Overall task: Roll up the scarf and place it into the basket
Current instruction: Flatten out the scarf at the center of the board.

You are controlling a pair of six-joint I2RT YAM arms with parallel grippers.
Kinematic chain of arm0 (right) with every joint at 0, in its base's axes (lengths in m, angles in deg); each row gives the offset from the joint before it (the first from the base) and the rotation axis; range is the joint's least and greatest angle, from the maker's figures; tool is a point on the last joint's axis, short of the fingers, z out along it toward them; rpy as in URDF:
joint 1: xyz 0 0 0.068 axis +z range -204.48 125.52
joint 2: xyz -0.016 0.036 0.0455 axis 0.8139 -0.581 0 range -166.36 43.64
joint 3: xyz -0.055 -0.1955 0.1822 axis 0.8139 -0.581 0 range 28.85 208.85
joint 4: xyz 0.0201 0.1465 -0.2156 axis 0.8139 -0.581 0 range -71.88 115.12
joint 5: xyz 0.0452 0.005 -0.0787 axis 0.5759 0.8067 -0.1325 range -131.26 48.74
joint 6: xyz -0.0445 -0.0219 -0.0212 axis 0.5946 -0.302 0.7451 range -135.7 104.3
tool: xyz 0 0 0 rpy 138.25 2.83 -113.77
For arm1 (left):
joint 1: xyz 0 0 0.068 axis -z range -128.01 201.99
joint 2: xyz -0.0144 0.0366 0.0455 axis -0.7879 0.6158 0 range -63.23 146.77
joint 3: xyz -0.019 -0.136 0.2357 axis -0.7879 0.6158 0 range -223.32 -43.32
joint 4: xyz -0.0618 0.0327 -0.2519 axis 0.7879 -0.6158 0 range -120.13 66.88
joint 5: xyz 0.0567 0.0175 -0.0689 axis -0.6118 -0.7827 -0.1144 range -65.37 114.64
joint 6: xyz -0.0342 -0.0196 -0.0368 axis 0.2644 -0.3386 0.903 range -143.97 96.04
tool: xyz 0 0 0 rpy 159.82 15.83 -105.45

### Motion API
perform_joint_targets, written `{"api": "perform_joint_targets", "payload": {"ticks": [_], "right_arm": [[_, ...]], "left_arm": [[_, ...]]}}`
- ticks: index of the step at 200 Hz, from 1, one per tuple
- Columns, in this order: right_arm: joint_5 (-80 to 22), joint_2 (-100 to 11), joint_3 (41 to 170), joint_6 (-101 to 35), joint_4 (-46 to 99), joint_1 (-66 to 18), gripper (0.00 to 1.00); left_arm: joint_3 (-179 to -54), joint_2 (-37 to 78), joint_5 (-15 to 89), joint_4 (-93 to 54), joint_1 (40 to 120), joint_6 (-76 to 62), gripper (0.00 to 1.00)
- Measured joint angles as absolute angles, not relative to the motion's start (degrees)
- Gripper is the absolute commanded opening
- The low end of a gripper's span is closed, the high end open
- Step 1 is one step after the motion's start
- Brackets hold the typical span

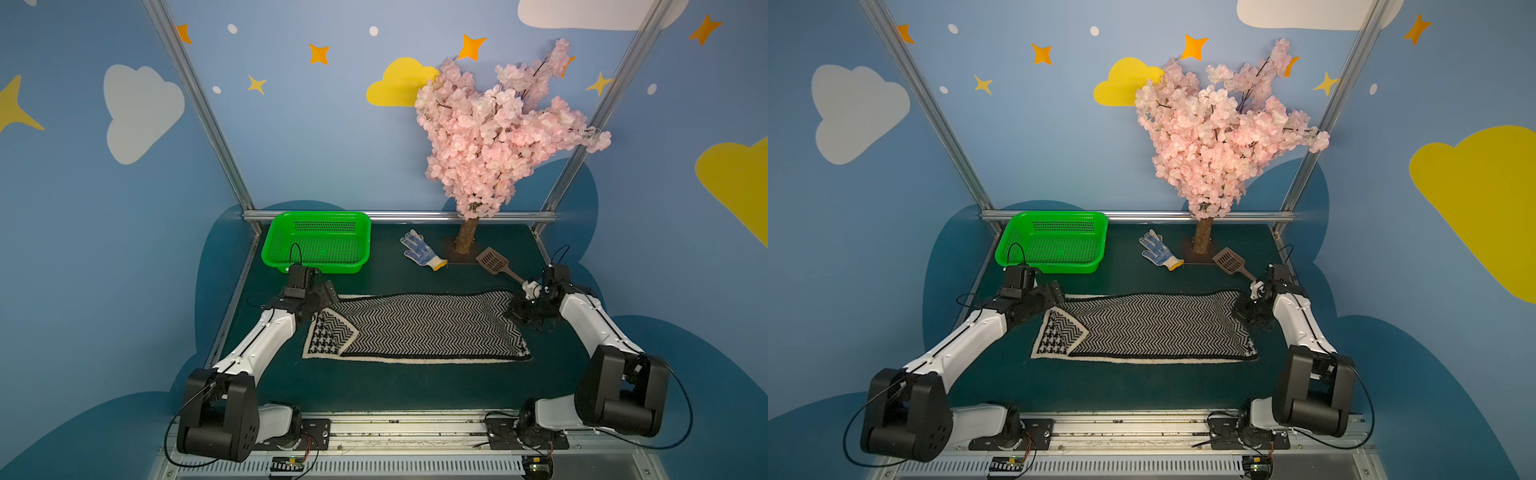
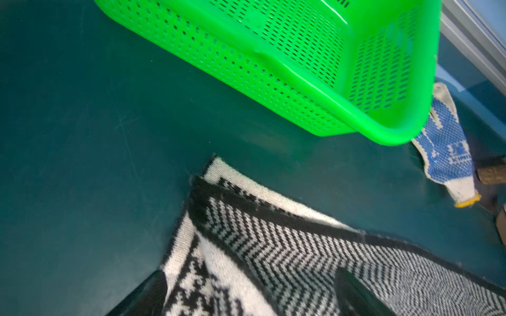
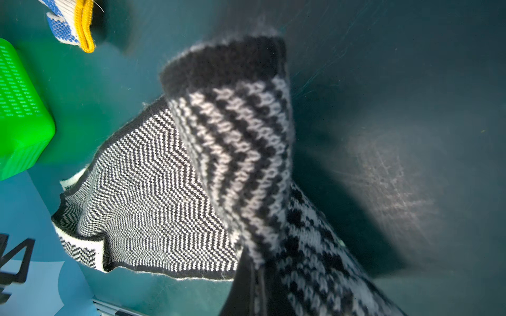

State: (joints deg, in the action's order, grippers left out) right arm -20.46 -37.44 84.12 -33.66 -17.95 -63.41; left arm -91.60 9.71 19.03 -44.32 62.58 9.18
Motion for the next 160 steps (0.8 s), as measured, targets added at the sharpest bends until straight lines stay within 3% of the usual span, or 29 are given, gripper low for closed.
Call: {"api": "perform_joint_targets", "payload": {"ticks": [73,124,160], "right_arm": [[-20.13,-38.01,84.12,-33.66,-17.18,-63.41,0.0],[-19.23,-38.01,83.75,-33.63,-16.99,-63.39,0.0],[-19.06,-38.01,83.27,-33.59,-16.83,-63.41,0.0]], "left_arm": [[-97.76,14.13,3.6,-64.82,89.31,17.49,0.95],[-104.84,31.88,-7.66,-74.41,98.73,24.42,0.93],[-111.62,43.31,-13.49,-79.55,101.24,28.09,0.91]]}}
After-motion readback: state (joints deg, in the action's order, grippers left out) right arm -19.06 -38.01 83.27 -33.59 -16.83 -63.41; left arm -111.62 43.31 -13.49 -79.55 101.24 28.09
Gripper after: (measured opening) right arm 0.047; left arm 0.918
